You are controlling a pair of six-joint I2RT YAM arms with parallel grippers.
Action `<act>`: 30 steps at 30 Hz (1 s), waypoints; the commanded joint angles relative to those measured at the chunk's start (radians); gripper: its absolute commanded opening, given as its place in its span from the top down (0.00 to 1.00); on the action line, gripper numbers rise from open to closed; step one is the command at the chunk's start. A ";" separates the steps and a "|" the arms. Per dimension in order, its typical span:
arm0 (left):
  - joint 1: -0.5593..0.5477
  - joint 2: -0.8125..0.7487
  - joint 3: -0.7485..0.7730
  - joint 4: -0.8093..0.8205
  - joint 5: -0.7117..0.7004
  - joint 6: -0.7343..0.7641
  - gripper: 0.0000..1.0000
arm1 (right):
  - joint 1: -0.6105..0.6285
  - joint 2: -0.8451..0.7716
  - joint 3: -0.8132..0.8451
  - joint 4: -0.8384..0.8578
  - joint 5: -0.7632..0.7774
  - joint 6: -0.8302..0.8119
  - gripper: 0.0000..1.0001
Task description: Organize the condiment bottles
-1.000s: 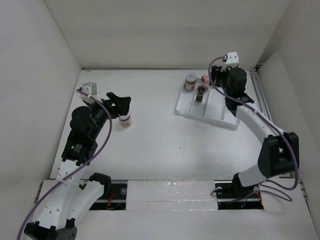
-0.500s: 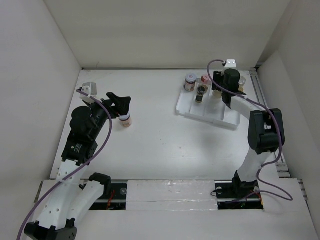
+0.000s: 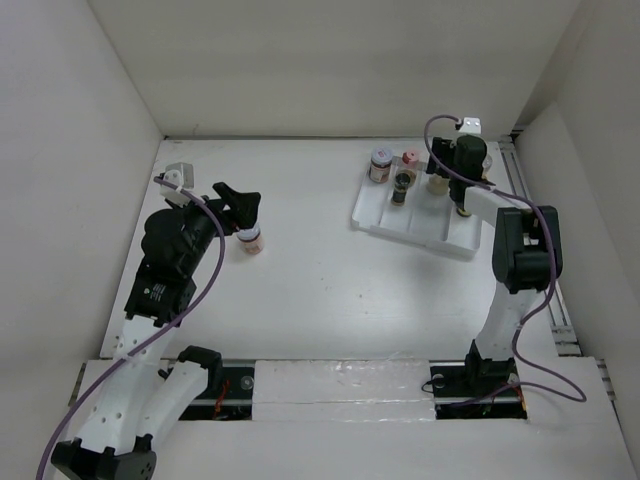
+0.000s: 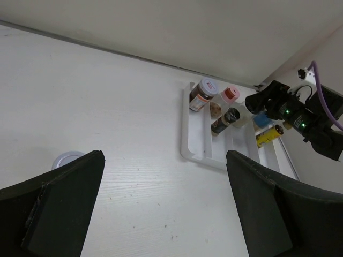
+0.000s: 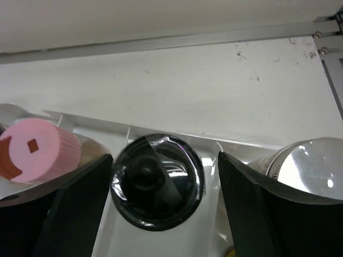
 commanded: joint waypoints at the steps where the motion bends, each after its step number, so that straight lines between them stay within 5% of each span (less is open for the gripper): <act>1: 0.010 -0.004 0.006 0.050 0.018 0.013 0.06 | -0.003 -0.051 0.042 0.088 -0.058 0.018 0.15; 4: 0.010 -0.004 0.006 0.050 0.028 0.004 0.06 | -0.003 -0.107 0.022 0.088 -0.070 0.018 0.05; 10: 0.010 -0.004 0.006 0.050 0.028 0.004 0.06 | 0.070 -0.273 -0.035 0.079 -0.144 -0.014 0.11; 11: 0.010 -0.004 0.006 0.050 0.028 0.004 0.06 | 0.087 -0.290 -0.044 0.079 -0.203 -0.015 0.15; 14: 0.010 -0.004 0.006 0.050 0.028 0.004 0.06 | 0.180 -0.325 -0.071 0.079 -0.317 -0.039 0.61; 17: 0.010 -0.004 0.006 0.041 -0.005 0.004 0.06 | 0.312 -0.303 -0.082 0.079 -0.466 -0.067 0.74; 18: 0.010 -0.004 0.006 0.041 -0.015 0.004 0.06 | 0.385 -0.289 -0.082 0.079 -0.544 -0.080 0.68; 23: 0.020 -0.033 0.025 -0.003 -0.116 -0.019 0.05 | 0.561 -0.177 -0.082 0.058 -0.633 -0.119 0.09; 26: 0.020 -0.054 0.025 -0.018 -0.202 -0.046 0.03 | 0.647 -0.114 -0.049 0.058 -0.659 -0.119 0.00; 30: 0.020 -0.054 0.025 -0.027 -0.235 -0.057 0.02 | 0.746 0.000 0.054 0.046 -0.633 -0.119 0.00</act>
